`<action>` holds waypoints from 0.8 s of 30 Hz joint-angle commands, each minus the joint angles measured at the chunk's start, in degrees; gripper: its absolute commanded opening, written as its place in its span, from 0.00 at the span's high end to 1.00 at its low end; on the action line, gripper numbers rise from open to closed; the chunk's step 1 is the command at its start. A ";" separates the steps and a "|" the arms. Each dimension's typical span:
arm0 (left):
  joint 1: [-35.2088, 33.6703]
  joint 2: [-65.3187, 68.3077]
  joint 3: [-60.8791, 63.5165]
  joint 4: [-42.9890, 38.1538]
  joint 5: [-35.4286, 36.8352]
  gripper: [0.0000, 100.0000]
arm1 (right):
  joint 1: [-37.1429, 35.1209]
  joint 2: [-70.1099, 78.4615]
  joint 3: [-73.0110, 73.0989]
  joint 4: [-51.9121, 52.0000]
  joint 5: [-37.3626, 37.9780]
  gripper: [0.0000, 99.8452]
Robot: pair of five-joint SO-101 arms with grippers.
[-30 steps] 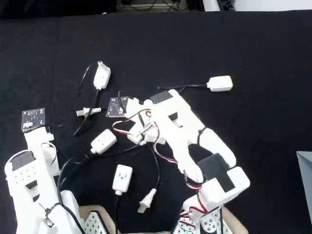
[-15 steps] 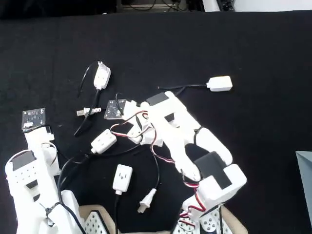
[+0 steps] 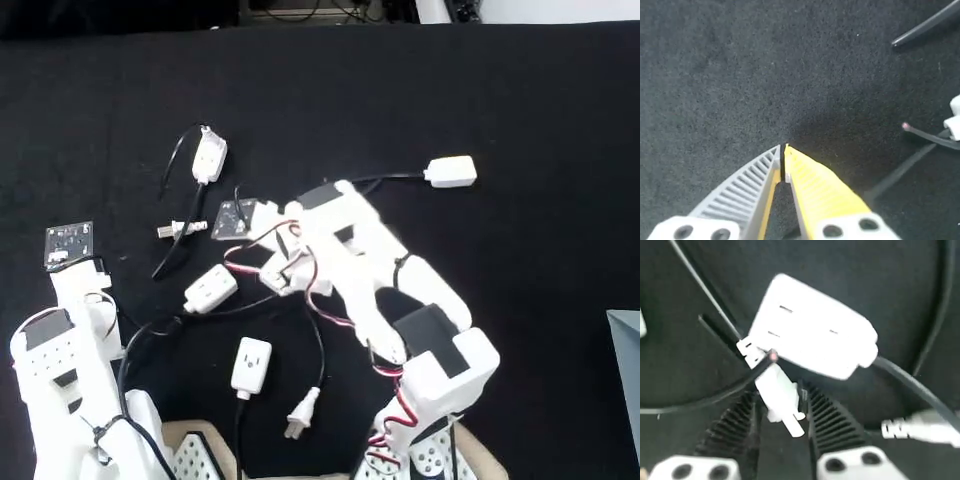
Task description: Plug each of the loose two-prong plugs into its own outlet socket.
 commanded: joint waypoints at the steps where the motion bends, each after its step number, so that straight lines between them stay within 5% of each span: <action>1: -0.40 -0.97 -0.22 -0.97 0.18 0.97 | 3.52 -6.46 -5.93 6.51 -0.70 0.99; 12: -0.22 -0.97 -0.22 -0.97 0.18 0.97 | 12.40 -22.55 -10.68 23.91 -1.67 0.99; 17: -0.13 -0.97 -0.22 -0.97 0.18 0.97 | 12.92 -30.90 -10.68 26.81 -10.11 0.99; 24: -0.04 -0.97 -0.31 -0.97 0.35 0.97 | 13.01 -38.99 -10.51 27.08 -32.26 0.99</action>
